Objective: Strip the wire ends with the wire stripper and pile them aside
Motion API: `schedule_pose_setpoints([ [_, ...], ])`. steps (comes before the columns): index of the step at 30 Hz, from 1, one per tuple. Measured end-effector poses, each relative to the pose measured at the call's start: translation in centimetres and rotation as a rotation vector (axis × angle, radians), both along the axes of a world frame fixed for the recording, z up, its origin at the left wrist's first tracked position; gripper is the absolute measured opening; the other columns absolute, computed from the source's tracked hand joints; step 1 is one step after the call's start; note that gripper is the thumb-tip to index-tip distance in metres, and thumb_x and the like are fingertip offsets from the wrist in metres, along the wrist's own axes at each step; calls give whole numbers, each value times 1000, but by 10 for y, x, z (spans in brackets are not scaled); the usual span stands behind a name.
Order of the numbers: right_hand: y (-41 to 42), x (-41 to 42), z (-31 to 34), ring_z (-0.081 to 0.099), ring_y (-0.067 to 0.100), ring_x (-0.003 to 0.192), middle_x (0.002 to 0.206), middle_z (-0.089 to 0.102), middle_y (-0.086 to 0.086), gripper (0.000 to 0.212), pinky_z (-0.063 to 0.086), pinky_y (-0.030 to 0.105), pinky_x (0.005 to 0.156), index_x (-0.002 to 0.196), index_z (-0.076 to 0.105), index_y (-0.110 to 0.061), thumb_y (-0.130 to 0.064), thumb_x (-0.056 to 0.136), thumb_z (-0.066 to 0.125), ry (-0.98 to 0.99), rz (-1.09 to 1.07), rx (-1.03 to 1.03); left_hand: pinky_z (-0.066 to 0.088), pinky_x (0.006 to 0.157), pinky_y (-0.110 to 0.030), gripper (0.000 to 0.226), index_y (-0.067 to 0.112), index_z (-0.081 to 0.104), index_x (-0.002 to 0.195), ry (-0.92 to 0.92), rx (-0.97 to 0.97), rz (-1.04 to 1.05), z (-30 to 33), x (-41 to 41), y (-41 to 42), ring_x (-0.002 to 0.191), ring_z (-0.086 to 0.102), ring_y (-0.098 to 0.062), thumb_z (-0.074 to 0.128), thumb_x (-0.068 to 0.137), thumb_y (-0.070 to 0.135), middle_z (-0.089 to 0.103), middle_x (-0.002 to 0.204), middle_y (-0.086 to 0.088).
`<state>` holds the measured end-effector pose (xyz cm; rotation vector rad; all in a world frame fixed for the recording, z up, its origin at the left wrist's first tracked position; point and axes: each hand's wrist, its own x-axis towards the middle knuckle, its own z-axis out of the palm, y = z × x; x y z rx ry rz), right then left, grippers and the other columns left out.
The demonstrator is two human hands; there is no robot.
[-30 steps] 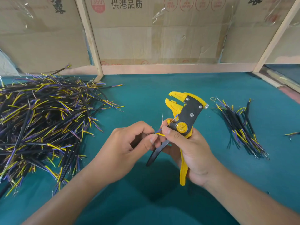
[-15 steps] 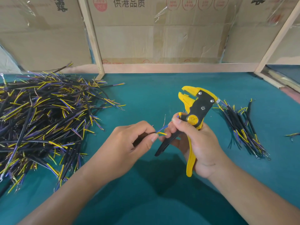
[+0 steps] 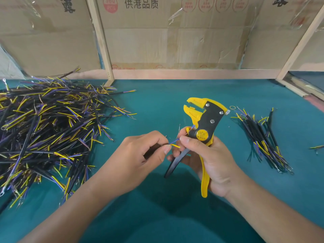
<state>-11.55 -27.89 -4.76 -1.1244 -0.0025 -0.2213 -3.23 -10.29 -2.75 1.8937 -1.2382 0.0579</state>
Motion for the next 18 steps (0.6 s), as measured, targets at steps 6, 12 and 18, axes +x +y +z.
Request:
schedule_pose_setpoints([
  [6,-1,0,-1,61,24,69,71,59,7,12,57,47,78,89,72,-13,-22,81,75,-13,19,4,23,51,-9,18,21,55,84,-23,4,5,2,0,1,54,31,-6,52,98,32,40,64,8],
  [12,0,0,-1,60,24,71,72,57,7,10,56,45,78,88,69,-11,-21,87,70,-18,25,-12,25,52,-9,20,18,57,85,-47,19,5,2,0,1,55,33,-6,52,98,32,41,65,13],
  [18,-3,0,3,59,25,70,71,57,8,8,56,46,79,83,68,-12,-14,90,65,-13,-27,-21,25,53,-8,20,18,56,85,-89,16,24,3,2,3,56,33,-4,51,98,31,41,67,8],
])
